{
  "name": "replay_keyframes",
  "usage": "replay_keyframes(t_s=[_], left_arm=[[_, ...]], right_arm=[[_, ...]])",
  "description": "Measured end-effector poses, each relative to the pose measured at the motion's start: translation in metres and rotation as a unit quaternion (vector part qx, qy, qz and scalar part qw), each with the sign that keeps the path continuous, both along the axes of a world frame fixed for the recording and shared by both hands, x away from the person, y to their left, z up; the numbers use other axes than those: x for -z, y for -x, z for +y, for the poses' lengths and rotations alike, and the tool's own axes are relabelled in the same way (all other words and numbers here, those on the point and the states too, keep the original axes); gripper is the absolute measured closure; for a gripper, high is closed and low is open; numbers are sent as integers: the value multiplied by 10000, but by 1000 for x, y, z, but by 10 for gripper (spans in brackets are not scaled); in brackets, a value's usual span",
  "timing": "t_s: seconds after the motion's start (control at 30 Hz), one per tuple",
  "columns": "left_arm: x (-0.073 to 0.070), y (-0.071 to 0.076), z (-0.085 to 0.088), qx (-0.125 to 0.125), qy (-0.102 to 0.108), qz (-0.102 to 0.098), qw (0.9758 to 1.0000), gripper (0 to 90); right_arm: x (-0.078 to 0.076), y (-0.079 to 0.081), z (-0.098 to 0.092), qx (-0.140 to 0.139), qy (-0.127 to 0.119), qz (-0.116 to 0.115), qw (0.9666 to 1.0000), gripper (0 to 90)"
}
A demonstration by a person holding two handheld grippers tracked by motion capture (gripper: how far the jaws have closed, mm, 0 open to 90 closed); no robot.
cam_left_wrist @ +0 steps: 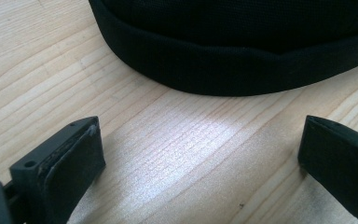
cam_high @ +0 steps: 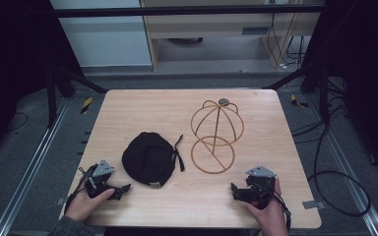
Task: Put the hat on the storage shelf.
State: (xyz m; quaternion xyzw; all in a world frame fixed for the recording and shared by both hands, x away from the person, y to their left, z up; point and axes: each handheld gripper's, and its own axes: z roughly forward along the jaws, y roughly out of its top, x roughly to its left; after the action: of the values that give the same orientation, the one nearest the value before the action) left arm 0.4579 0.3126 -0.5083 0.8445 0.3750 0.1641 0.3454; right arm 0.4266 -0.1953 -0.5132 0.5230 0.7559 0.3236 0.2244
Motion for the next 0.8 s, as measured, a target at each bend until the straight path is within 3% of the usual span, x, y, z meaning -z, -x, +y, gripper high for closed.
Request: replay_keyframes(t_s=[0.23,0.27,0.33,0.8], left_arm=[[-7,1,1,-63,-99,199,9997,59],[-10,1,4,-120,89,126,9998,48],[-14,3,6,-150,178,26,9997,50],[-39,18,-9,101,536,-218,9983,54]], right_arm=[[0,0,0,19,9,-3,10000,3],[0,0,0,14,-2,0,10000,3],[0,0,0,7,-21,5,10000,3],[0,-1,-1,-53,-21,23,10000,3]])
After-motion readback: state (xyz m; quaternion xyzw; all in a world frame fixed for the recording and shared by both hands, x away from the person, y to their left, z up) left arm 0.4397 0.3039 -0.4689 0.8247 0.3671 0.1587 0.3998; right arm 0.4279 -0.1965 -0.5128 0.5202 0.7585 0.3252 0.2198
